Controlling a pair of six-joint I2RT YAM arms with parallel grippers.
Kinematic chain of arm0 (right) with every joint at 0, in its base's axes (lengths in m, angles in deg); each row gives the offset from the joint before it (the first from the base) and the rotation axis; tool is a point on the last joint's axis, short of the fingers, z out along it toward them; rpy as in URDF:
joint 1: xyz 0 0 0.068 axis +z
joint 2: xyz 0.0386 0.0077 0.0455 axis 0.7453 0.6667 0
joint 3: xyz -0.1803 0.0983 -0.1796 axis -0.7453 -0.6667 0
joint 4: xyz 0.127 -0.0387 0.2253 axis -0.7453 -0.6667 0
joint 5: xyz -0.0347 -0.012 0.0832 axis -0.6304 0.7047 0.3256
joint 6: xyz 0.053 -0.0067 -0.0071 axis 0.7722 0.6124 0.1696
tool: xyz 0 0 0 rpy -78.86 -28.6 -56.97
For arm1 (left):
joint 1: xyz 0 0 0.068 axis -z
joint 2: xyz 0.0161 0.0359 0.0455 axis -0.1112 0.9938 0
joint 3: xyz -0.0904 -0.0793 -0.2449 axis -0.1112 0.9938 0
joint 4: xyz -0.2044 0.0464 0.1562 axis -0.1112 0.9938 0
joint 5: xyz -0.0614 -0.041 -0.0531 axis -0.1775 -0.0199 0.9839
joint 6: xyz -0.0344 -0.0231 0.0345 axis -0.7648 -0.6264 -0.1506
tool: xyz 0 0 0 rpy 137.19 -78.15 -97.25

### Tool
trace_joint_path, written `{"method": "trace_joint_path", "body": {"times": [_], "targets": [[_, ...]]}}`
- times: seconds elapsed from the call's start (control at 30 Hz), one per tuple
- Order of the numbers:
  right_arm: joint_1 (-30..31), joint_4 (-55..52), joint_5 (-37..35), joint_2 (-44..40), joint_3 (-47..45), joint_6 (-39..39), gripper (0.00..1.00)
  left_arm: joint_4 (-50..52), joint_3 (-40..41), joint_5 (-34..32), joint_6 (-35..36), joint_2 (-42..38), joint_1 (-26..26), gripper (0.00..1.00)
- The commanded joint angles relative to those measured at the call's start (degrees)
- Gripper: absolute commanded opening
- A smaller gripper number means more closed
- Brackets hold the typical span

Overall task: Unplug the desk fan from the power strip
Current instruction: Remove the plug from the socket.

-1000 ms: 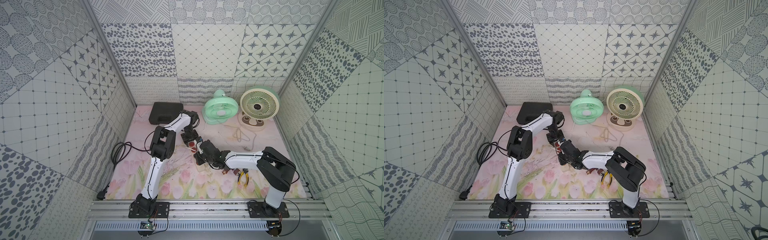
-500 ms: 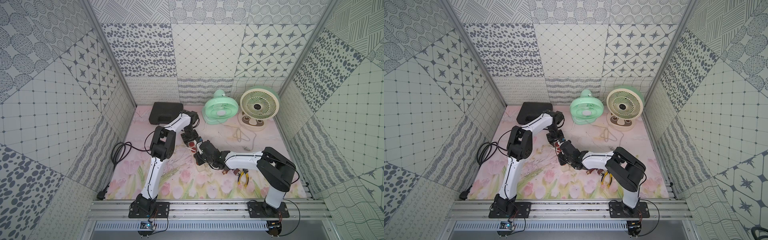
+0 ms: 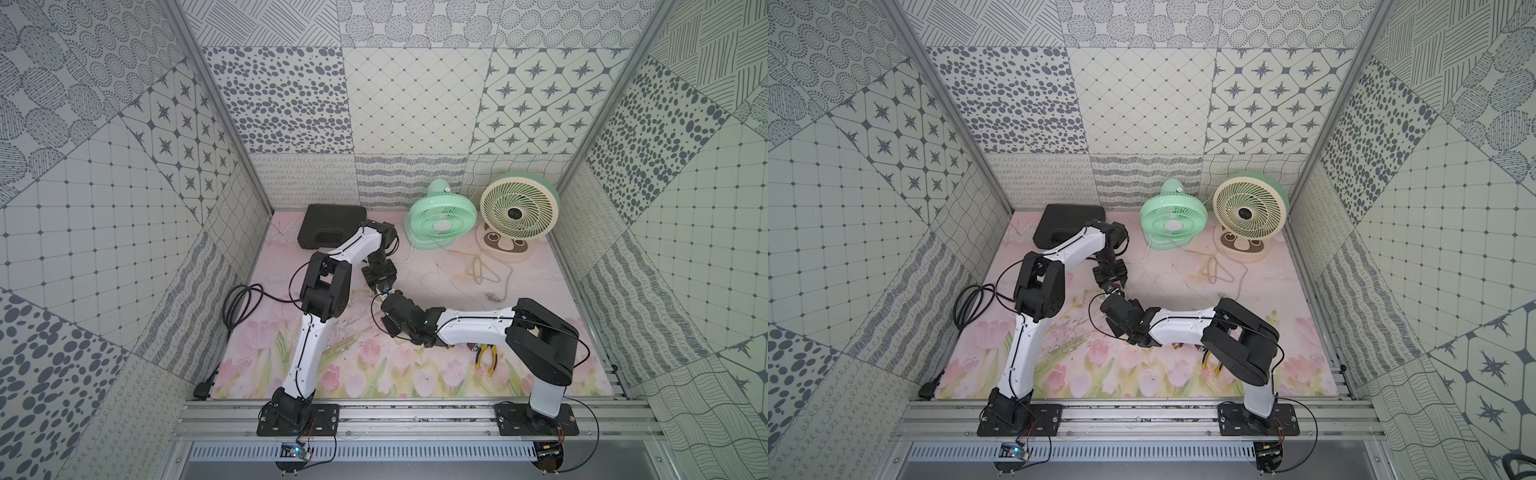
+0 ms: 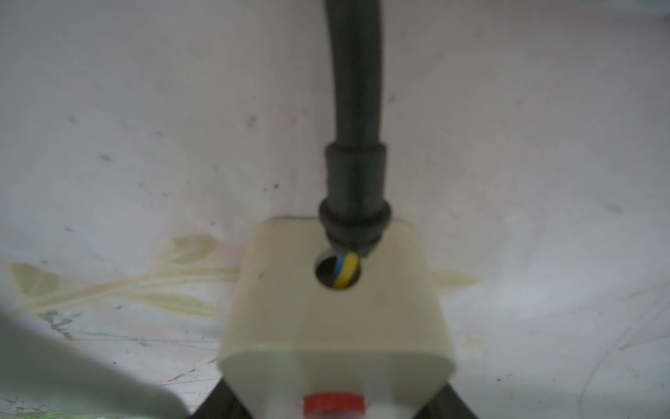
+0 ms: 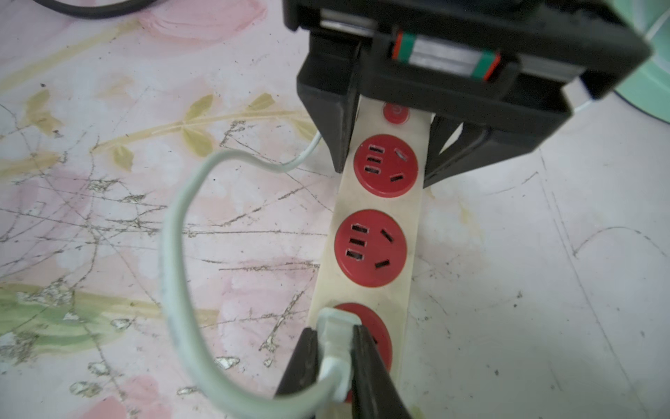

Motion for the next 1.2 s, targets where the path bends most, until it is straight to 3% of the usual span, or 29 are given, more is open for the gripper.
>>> {"method": "trace_joint_path", "body": {"times": [0.0, 0.33, 0.83, 1.17], "targets": [[1.6, 1.3, -0.8, 2.1, 1.8, -4.7, 0.0, 7.4, 2.3, -12.9, -4.5, 5.0, -0.6, 0.0], [1.2, 1.8, -0.1, 1.8, 1.5, -2.9, 0.0, 7.4, 2.5, -13.0, -4.4, 5.0, -0.6, 0.0], [-6.5, 7.2, 13.6, -1.9, -4.6, 8.3, 0.0, 7.4, 2.7, -13.2, -4.4, 5.0, -0.3, 0.0], [-7.3, 7.5, 14.5, -2.3, -5.1, 9.0, 0.0, 7.3, 2.7, -13.0, -4.4, 5.0, -0.3, 0.0]]}}
